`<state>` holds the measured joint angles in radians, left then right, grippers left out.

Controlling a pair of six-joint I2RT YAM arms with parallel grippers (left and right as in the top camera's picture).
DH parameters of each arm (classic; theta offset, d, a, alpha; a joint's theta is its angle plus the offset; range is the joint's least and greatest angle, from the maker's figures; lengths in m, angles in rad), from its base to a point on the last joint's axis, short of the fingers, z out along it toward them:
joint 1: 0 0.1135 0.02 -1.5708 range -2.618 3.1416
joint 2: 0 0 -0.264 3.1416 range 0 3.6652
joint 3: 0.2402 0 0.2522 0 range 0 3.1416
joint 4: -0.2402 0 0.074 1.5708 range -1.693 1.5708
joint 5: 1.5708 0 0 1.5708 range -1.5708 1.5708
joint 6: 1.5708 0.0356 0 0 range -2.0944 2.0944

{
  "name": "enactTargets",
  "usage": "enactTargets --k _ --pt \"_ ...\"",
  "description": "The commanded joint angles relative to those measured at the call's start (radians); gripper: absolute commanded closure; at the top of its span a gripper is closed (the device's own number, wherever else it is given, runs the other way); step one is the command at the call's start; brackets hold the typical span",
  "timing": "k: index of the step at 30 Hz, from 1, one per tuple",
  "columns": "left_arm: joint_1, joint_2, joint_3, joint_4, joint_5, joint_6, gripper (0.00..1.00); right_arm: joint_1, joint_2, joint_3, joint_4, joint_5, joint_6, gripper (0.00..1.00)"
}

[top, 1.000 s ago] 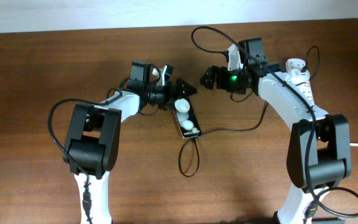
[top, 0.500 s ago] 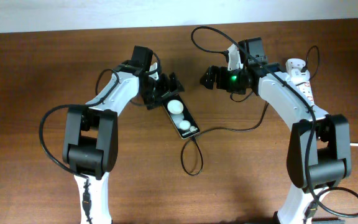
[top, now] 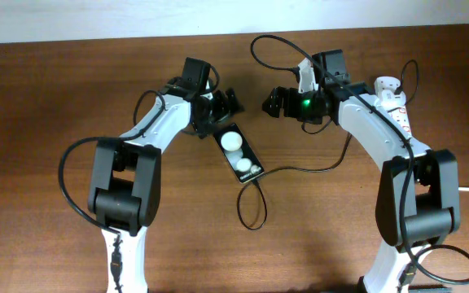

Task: Plug charger to phone and switch on socket
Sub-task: 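Lay the phone flat, open the left gripper and lift away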

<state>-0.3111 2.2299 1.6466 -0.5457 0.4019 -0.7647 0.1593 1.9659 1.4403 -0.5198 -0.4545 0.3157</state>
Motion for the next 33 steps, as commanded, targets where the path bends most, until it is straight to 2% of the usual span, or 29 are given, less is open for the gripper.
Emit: enactTargets --k 1,7,9,10,12,14,16,24,30,33 --pt "0.000 0.037 -0.015 -0.031 -0.046 -0.012 0.01 -0.013 -0.041 0.017 -0.002 -0.006 -0.004 0.01" --pt "0.105 0.033 0.009 -0.092 -0.070 -0.012 0.01 -0.108 -0.041 0.017 -0.046 -0.026 -0.031 0.01" --pt "0.114 0.032 0.061 -0.179 -0.111 -0.012 0.01 -0.107 -0.041 0.017 -0.045 -0.025 -0.035 0.01" --pt "0.105 0.032 0.102 -0.276 -0.105 -0.012 0.01 -0.108 -0.041 0.017 -0.045 -0.025 -0.035 0.01" --pt "0.076 0.033 0.110 -0.341 0.001 -0.013 0.01 -0.107 -0.041 0.017 -0.047 -0.025 -0.034 0.01" --pt "0.047 0.033 0.110 -0.324 0.050 -0.013 0.01 -0.107 -0.041 0.017 -0.053 -0.026 -0.034 0.01" --pt "0.020 0.033 0.110 -0.243 0.093 -0.015 0.01 -0.107 -0.041 0.017 -0.064 -0.025 -0.034 0.01" --pt "0.013 0.033 0.110 -0.211 0.092 -0.072 0.01 -0.108 -0.041 0.017 -0.071 -0.024 -0.035 0.01" --pt "0.014 0.033 0.110 -0.275 0.064 -0.008 0.01 -0.108 -0.041 0.017 -0.079 -0.024 -0.039 0.01" --pt "-0.011 0.033 0.110 -0.280 -0.041 -0.004 0.01 -0.108 -0.041 0.017 -0.079 -0.024 -0.047 0.01"
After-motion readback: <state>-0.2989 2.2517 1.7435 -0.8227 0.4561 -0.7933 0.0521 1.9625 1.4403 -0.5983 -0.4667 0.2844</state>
